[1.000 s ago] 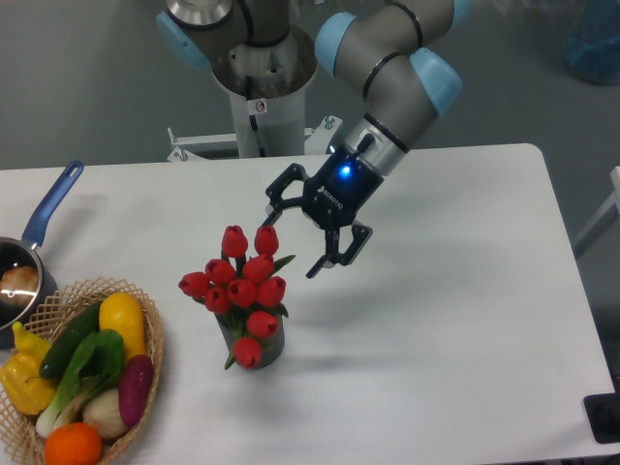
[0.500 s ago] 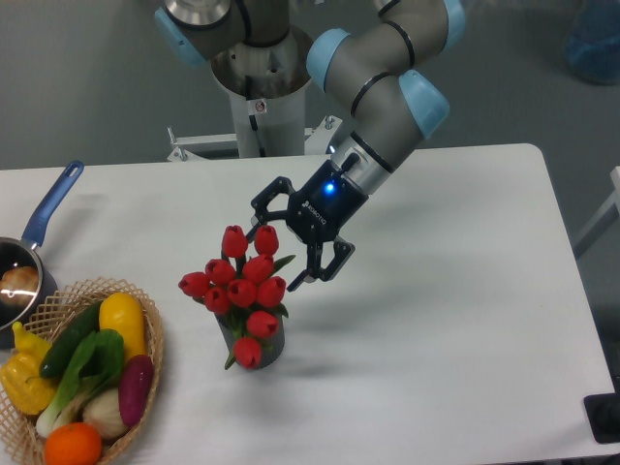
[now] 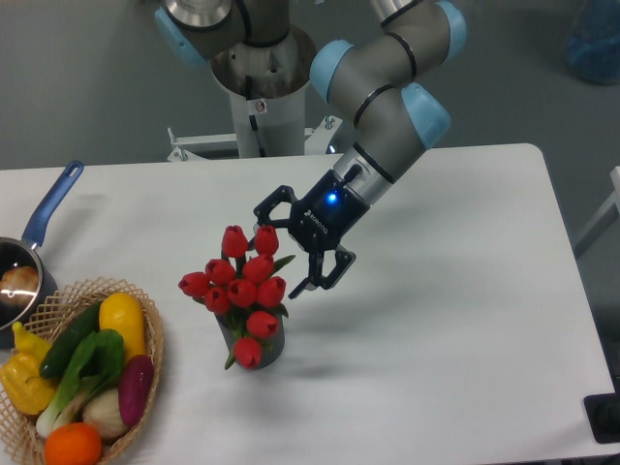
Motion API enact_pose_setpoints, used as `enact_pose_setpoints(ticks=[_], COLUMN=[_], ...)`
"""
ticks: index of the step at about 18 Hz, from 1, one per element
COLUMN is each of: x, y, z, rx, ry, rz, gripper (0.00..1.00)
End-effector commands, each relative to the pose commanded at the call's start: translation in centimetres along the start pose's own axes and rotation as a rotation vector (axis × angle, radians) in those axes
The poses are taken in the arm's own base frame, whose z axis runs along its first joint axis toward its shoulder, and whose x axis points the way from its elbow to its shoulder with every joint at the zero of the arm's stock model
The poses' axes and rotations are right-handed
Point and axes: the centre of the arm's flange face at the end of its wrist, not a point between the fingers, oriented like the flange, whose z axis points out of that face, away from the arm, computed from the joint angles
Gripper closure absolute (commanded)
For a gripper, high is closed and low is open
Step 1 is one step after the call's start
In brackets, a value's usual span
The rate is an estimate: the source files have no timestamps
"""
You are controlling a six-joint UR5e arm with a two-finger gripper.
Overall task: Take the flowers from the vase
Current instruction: 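Lower the gripper around the tulip stems just below the blooms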
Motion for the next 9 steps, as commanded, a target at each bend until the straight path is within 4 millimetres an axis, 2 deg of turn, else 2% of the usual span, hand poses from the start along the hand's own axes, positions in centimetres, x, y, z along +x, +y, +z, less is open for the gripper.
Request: enact_pose_setpoints(ticks=[9], x=[0.00], y=[0.15], z=[1.15], rx=[0.035], ry=[0.025], rz=[-0.005], gripper=[0.00])
